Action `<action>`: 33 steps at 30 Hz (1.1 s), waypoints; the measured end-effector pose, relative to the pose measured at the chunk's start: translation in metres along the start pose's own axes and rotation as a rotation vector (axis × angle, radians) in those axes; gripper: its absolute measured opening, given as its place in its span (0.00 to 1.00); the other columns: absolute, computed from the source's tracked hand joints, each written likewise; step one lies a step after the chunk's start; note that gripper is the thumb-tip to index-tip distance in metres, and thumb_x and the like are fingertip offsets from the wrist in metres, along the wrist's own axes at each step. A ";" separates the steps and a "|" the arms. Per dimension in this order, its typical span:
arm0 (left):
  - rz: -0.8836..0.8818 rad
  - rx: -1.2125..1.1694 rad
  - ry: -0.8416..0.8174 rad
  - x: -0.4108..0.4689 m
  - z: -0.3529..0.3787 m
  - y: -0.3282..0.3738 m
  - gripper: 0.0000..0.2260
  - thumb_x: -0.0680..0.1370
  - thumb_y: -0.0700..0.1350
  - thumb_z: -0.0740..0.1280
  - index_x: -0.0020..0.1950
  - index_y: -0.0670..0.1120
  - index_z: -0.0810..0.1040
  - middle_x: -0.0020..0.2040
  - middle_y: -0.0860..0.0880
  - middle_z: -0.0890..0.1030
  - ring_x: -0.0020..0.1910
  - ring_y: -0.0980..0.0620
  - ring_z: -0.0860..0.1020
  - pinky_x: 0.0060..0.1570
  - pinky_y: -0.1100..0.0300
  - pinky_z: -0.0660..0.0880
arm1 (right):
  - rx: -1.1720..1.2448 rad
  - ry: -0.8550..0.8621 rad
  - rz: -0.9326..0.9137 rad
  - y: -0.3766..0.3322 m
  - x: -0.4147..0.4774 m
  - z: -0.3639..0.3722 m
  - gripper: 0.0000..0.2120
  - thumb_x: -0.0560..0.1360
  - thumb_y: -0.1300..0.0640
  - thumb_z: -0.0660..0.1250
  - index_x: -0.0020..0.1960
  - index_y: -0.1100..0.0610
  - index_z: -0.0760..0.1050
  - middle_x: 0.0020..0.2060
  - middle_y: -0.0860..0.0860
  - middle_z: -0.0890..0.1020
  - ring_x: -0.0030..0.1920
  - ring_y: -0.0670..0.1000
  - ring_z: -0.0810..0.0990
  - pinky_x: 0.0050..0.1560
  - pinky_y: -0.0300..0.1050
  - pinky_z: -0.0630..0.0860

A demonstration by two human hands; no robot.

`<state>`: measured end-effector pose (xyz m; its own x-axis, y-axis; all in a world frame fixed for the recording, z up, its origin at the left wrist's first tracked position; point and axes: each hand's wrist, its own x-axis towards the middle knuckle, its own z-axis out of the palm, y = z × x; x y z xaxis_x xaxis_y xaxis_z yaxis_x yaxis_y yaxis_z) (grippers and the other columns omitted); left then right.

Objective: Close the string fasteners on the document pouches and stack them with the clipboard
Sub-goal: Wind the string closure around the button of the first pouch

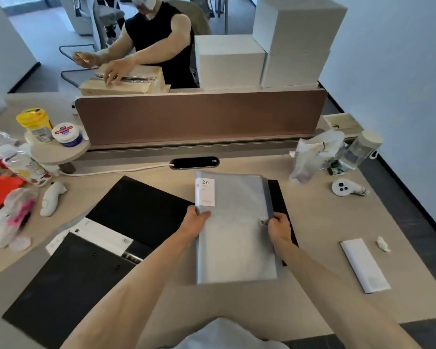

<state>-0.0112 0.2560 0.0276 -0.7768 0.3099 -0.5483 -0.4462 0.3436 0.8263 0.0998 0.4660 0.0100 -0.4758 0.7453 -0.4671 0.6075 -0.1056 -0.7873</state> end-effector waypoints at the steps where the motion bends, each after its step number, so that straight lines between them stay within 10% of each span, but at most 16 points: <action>1: 0.016 0.041 0.011 0.006 0.012 0.001 0.16 0.78 0.44 0.65 0.63 0.43 0.66 0.57 0.45 0.78 0.56 0.46 0.79 0.59 0.47 0.76 | -0.023 -0.002 -0.009 0.002 0.011 -0.007 0.17 0.76 0.64 0.57 0.64 0.61 0.69 0.55 0.57 0.77 0.50 0.57 0.75 0.49 0.49 0.74; 6: 0.037 0.242 0.076 0.032 0.056 0.006 0.17 0.76 0.39 0.61 0.65 0.40 0.71 0.60 0.44 0.79 0.56 0.45 0.79 0.56 0.53 0.76 | -0.054 -0.047 0.000 0.007 0.058 -0.033 0.18 0.75 0.67 0.56 0.64 0.64 0.71 0.56 0.61 0.78 0.48 0.56 0.75 0.39 0.43 0.71; 13: -0.104 0.240 -0.011 0.040 0.082 0.002 0.22 0.76 0.42 0.65 0.68 0.49 0.62 0.58 0.44 0.75 0.56 0.44 0.77 0.44 0.54 0.76 | -0.378 -0.184 -0.035 0.011 0.096 -0.048 0.13 0.75 0.64 0.59 0.57 0.66 0.76 0.55 0.63 0.80 0.55 0.61 0.78 0.48 0.45 0.71; 18: -0.106 0.160 -0.003 0.041 0.081 -0.005 0.21 0.78 0.37 0.62 0.71 0.45 0.66 0.65 0.44 0.75 0.62 0.46 0.75 0.57 0.54 0.73 | -0.626 -0.232 -0.192 0.008 0.093 -0.046 0.21 0.75 0.60 0.61 0.67 0.64 0.69 0.64 0.63 0.73 0.66 0.62 0.69 0.67 0.49 0.66; 33: 0.066 0.455 0.203 -0.023 -0.051 -0.052 0.18 0.80 0.42 0.59 0.70 0.49 0.69 0.68 0.48 0.74 0.65 0.49 0.74 0.64 0.56 0.72 | -0.562 -0.467 -0.485 -0.018 -0.026 0.085 0.10 0.76 0.58 0.60 0.53 0.56 0.78 0.56 0.54 0.79 0.60 0.55 0.75 0.59 0.49 0.74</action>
<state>0.0076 0.1854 0.0040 -0.8878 0.1805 -0.4233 -0.1897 0.6946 0.6940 0.0475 0.3923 0.0021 -0.8997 0.2657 -0.3463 0.4361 0.5843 -0.6844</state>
